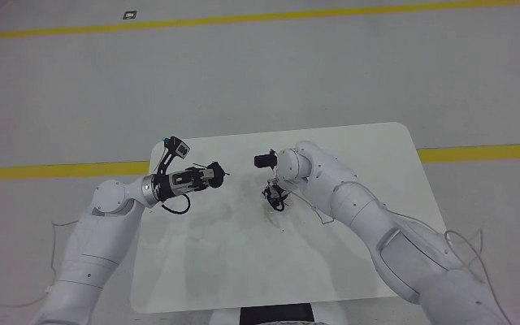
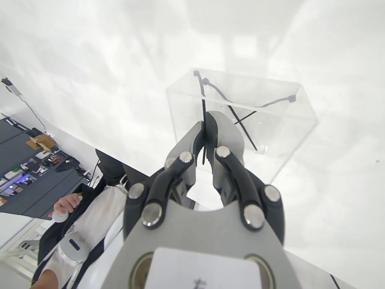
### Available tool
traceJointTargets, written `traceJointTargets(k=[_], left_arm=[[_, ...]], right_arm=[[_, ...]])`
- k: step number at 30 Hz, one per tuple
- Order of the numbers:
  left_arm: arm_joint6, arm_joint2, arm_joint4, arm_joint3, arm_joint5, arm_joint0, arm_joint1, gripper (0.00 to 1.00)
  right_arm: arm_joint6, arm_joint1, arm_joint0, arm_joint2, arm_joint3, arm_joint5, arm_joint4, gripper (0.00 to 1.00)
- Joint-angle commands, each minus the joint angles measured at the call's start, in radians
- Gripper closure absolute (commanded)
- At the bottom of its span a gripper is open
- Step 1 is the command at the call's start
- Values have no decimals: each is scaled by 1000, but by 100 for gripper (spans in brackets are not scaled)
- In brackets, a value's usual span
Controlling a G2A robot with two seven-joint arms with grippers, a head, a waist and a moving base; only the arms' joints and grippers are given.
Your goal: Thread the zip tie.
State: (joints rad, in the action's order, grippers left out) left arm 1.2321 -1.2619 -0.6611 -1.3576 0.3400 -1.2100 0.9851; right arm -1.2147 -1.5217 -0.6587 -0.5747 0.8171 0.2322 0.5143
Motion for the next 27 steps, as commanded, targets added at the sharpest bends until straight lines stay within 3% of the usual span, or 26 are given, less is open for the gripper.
traceJointTargets(k=[1,6,17,27], left_arm=[[0,0,0,0,0,0,0,100],[0,0,0,0,0,0,0,100],[0,0,0,0,0,0,0,100],[0,0,0,0,0,0,0,100]], right_arm=[[-5,6,-4,-9,14,10,9,100],[-15,34,-31,-51,88,30,32,100],[-78,111,-147,-148,341,84,132,100],[-75,142,-215,-189,466,76,191,100]])
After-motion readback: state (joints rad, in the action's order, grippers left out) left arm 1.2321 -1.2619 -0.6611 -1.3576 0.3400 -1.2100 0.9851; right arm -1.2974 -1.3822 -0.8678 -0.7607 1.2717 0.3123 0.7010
